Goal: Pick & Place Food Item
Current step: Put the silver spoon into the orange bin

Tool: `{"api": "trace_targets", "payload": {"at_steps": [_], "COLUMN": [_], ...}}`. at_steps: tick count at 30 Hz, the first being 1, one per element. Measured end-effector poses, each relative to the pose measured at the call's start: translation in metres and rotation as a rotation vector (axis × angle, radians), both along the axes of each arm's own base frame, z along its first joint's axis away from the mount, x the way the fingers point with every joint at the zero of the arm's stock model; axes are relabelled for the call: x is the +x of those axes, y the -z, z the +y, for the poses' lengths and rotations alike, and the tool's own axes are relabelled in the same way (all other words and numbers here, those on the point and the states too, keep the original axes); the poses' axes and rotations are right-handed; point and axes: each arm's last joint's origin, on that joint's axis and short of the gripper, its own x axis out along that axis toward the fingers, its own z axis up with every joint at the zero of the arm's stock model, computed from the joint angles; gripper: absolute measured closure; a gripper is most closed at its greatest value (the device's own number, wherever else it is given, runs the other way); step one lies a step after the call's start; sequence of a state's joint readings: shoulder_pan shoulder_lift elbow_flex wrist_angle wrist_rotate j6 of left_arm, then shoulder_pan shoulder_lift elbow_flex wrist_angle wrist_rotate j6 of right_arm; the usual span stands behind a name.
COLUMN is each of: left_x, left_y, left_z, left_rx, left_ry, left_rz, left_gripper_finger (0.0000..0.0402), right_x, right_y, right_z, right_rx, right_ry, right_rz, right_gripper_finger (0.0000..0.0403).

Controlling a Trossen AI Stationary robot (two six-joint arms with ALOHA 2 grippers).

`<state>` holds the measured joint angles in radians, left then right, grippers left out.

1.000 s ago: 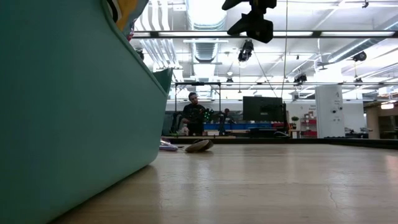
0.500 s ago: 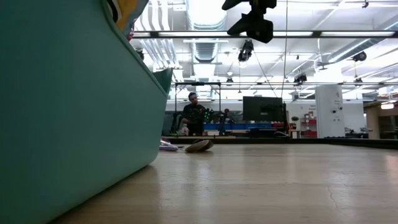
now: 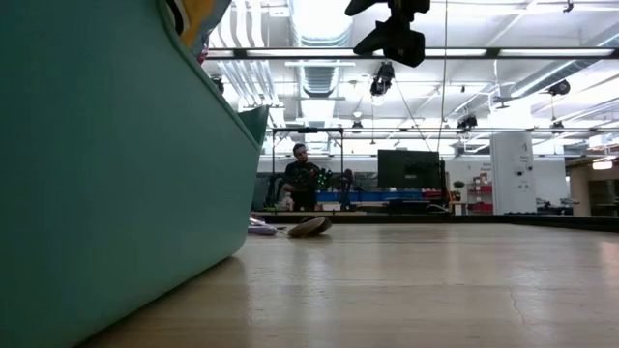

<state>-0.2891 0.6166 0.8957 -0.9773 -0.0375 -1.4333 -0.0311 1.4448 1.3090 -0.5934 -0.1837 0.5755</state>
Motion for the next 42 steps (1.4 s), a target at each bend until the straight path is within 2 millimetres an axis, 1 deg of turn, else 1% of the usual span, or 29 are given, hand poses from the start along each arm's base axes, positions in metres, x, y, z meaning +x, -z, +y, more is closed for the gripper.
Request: {"api": "trace_targets", "payload": {"at_steps": [4, 8, 17, 24, 29, 34, 42], "left_x": [0.003, 0.003, -0.013, -0.023, -0.025, -0.029, -0.019], "left_y": [0.000, 0.002, 0.001, 0.000, 0.008, 0.019, 0.044], "left_z": [-0.015, -0.032, -0.062, -0.088, -0.110, -0.129, -0.165], "left_rx": [-0.034, -0.069, -0.133, -0.145, -0.125, -0.130, -0.093], "left_ry": [0.027, 0.038, -0.054, -0.124, -0.140, -0.215, -0.263], "left_rz": [0.051, 0.158, 0.360, 0.446, 0.496, 0.554, 0.604], "left_gripper_finger": [0.0401, 0.0401, 0.0401, 0.0401, 0.0401, 0.0401, 0.0401], "right_x": [0.000, 0.000, 0.000, 0.000, 0.000, 0.000, 0.000], "right_y": [0.000, 0.000, 0.000, 0.000, 0.000, 0.000, 0.000], "right_z": [0.000, 0.000, 0.000, 0.000, 0.000, 0.000, 0.000], "right_rx": [0.000, 0.000, 0.000, 0.000, 0.000, 0.000, 0.000], "right_ry": [0.000, 0.000, 0.001, 0.001, 0.000, 0.001, 0.000], "right_rz": [0.000, 0.000, 0.000, 0.000, 0.000, 0.000, 0.001], "right_gripper_finger": [0.0170, 0.0170, 0.0170, 0.0170, 0.0170, 0.0170, 0.0170]}}
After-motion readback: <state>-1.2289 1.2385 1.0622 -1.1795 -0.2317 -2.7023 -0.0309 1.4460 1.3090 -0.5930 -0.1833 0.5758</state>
